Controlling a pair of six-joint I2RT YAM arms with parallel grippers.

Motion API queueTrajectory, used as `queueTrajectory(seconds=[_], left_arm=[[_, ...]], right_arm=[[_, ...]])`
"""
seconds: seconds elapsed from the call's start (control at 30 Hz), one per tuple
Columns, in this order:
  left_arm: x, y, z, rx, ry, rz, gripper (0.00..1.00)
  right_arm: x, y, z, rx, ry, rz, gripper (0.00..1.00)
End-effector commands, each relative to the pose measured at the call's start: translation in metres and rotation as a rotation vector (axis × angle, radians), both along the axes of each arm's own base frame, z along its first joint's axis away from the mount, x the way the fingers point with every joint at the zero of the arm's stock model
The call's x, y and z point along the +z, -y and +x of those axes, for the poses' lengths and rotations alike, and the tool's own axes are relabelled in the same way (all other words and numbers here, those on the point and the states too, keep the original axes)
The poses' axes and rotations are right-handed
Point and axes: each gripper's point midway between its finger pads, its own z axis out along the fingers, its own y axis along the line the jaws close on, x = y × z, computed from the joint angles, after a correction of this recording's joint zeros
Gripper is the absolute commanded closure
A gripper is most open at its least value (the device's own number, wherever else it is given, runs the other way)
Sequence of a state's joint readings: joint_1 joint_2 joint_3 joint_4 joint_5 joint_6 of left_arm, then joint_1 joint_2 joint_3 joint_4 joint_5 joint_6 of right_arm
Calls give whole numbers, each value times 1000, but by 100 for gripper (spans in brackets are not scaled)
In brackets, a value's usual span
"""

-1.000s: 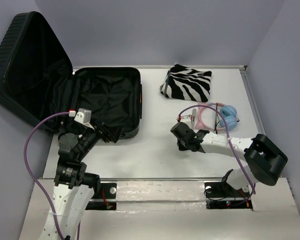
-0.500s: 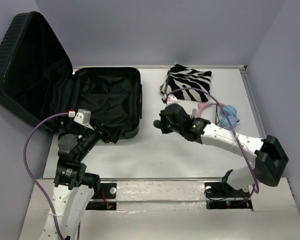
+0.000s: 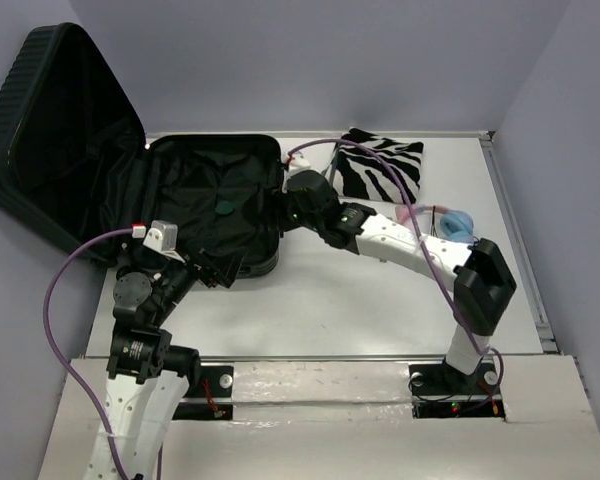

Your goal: Pack the luggage

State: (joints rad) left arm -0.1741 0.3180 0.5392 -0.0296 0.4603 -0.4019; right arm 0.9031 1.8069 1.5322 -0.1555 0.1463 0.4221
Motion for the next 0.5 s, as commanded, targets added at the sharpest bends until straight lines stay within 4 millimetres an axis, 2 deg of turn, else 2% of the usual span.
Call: queueTrajectory(seconds=[0.0,0.03,0.07,0.1,0.13,0.17,0.2,0.27,0.37,0.43,0.47], left_arm=[[25,-1,-7,-5,79,-13,1],[25,-1,-7,-5,80,-13,1],[25,0,-8,-8,81,-15,1],[26,0,-8,-10,82,-15,1],[25,1,-8,-12,82,-15,1],[26,1,-9,-13,85,-17,1],[26,1,-9,-15,85,-16,1],[26,1,-9,-15,84,-16,1],[24,2,-8,-19,73,-16,1],[23,2,-6,-19,70,-14,1],[22,2,-6,-19,68,-14,1]], right_arm=[[7,103,21,-248,22,-24,46],[-27,133,17,-303,-22,-90,55],[-28,159,16,-363,-24,-99,59],[-50,182,19,-416,-60,-144,63],[-61,206,18,-460,-84,-167,66],[-67,242,22,-536,-105,-182,67],[-91,265,12,-567,-144,-233,67],[-105,299,11,-622,-179,-266,66],[-126,314,8,-623,-218,-324,61],[-129,310,11,-604,-227,-334,60],[-137,309,13,-593,-244,-350,60]])
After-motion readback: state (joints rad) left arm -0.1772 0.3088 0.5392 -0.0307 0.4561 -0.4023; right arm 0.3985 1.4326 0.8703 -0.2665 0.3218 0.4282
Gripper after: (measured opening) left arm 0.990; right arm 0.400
